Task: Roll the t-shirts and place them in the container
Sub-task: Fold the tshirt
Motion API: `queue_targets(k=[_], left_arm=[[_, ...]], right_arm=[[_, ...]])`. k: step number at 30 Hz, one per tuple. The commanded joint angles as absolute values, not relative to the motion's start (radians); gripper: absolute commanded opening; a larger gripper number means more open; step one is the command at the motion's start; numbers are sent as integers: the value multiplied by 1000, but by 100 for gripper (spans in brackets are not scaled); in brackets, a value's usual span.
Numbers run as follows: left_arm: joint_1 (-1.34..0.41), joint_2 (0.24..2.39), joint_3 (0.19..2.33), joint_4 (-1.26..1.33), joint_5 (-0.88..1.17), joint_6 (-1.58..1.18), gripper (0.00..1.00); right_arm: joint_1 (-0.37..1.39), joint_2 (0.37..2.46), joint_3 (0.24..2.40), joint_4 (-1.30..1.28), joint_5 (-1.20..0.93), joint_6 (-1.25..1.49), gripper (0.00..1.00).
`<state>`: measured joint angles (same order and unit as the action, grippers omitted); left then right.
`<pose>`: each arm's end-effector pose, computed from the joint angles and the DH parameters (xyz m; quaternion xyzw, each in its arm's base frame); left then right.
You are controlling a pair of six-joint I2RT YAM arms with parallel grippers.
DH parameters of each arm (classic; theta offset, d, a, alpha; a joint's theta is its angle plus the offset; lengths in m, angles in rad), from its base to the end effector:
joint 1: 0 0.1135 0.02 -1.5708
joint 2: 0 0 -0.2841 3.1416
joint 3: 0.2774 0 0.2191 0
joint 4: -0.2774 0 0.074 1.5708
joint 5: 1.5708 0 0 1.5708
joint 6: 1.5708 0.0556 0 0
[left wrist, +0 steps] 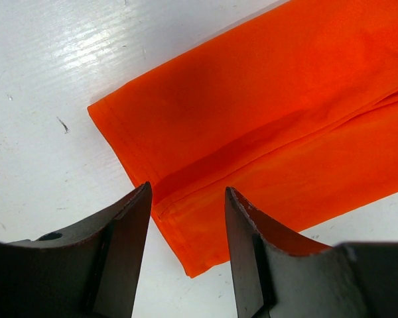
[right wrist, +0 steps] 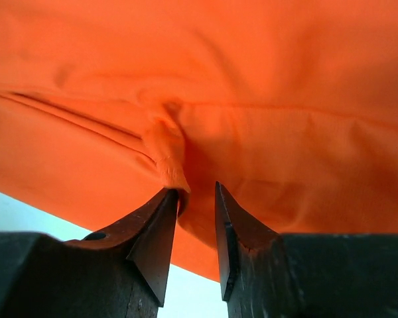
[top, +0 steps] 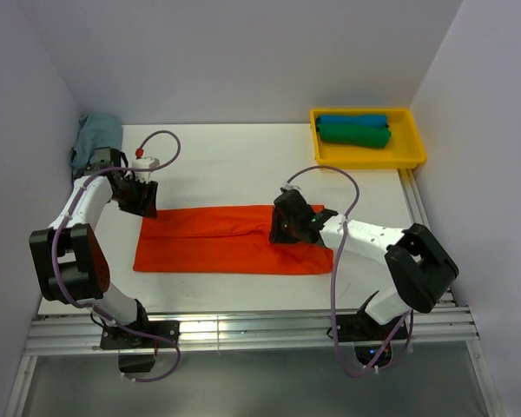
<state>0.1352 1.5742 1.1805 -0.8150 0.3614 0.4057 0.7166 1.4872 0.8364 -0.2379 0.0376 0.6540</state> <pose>0.2833 0.0187 0.2543 0.1625 0.9544 -0.1230 0.2179 0.2140 0.1836 0.2161 -0.0232 0.9420 0.1979 0.2701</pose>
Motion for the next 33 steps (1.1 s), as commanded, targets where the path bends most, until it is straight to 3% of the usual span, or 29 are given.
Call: queue_targets(k=[1, 11, 17, 24, 33], left_arm=[[129, 1537, 1175, -821, 382, 420, 53], [123, 1540, 1178, -822, 376, 422, 53], [121, 1537, 1178, -822, 376, 420, 53], [120, 1536, 1183, -824, 379, 416, 53], [118, 1539, 1184, -822, 376, 411, 53]], right_arm=[[739, 1497, 786, -180, 32, 678, 36], [764, 1413, 742, -204, 52, 706, 37], [762, 1341, 847, -299, 127, 715, 36], [686, 1433, 884, -221, 52, 771, 13], [672, 1623, 833, -35, -86, 825, 6]])
